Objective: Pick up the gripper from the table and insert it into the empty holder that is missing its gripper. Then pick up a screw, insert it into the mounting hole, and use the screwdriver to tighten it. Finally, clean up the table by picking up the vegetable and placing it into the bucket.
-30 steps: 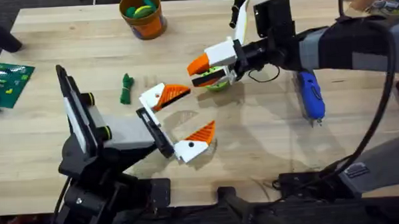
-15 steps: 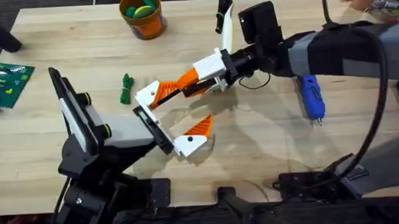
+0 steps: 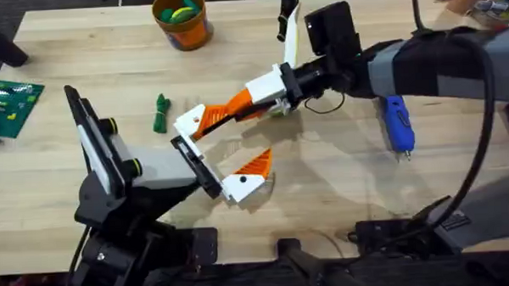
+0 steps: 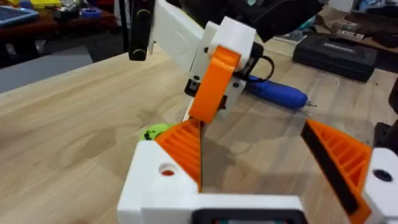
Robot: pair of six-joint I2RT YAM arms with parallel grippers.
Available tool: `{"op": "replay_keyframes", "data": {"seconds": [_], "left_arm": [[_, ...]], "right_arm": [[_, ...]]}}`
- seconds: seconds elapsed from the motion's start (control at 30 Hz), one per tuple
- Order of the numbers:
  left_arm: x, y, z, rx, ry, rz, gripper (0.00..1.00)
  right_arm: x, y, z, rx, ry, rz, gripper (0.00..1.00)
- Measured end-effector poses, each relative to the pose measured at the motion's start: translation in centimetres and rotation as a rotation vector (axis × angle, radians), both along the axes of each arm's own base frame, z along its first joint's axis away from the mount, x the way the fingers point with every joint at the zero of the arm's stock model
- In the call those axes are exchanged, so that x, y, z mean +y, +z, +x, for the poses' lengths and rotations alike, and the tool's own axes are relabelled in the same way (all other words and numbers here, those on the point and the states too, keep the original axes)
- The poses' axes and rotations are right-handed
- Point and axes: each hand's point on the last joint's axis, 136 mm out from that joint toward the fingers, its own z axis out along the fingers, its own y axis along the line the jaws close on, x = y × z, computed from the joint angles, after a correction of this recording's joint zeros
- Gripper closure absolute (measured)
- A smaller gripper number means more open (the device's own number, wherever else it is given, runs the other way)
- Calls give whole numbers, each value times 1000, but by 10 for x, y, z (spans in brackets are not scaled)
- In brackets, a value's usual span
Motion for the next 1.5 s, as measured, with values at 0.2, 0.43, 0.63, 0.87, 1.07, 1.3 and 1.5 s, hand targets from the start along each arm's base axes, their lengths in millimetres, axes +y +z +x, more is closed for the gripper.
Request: {"op": "replay_keyframes", "data": {"seconds": [0.2,0.43,0.63,0.87,1.07,1.3,1.5], "left_arm": [[-2,0,-3,3,-18,-2,9],[-2,-1,-2,22,-18,-10,9],[-2,-1,-2,23,-18,-10,9],[-2,-1,-2,23,-16,-10,9],[3,-1,3,21,21,-9,9],[4,-1,5,23,32,-10,9],[4,-1,5,27,38,-13,9]], "right_arm": [[0,0,0,-2,1,1,538],[-1,4,-3,6,20,21,981],[-1,4,-2,18,16,15,982],[2,7,2,64,-6,0,982],[13,10,5,98,-35,-18,982],[15,9,6,152,-56,-42,982],[16,9,6,188,-66,-55,982]]}}
